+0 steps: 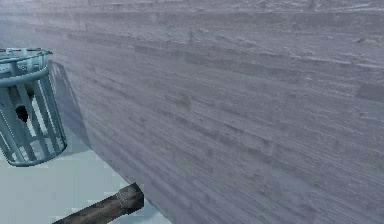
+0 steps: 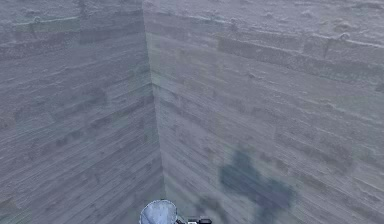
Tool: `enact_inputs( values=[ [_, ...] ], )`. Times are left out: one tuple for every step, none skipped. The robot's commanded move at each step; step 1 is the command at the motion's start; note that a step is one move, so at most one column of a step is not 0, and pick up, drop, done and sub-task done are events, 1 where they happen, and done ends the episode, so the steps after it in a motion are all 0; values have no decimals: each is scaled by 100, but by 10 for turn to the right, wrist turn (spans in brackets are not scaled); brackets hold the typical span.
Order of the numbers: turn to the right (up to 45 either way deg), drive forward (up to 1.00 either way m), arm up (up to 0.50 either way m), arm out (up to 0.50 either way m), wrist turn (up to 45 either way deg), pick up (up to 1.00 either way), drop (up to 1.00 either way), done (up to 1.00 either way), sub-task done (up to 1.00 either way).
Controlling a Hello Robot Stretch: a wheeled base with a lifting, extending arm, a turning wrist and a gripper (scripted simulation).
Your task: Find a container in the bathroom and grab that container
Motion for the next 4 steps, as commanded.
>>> enact_inputs(
  values=[
    [0,0,0,0,450,0,0,0,0],
    [0,0,0,0,450,0,0,0,0],
    [0,0,0,0,210,0,0,0,0],
    [0,0,-30,0,0,0,0,0,0]
  ],
)
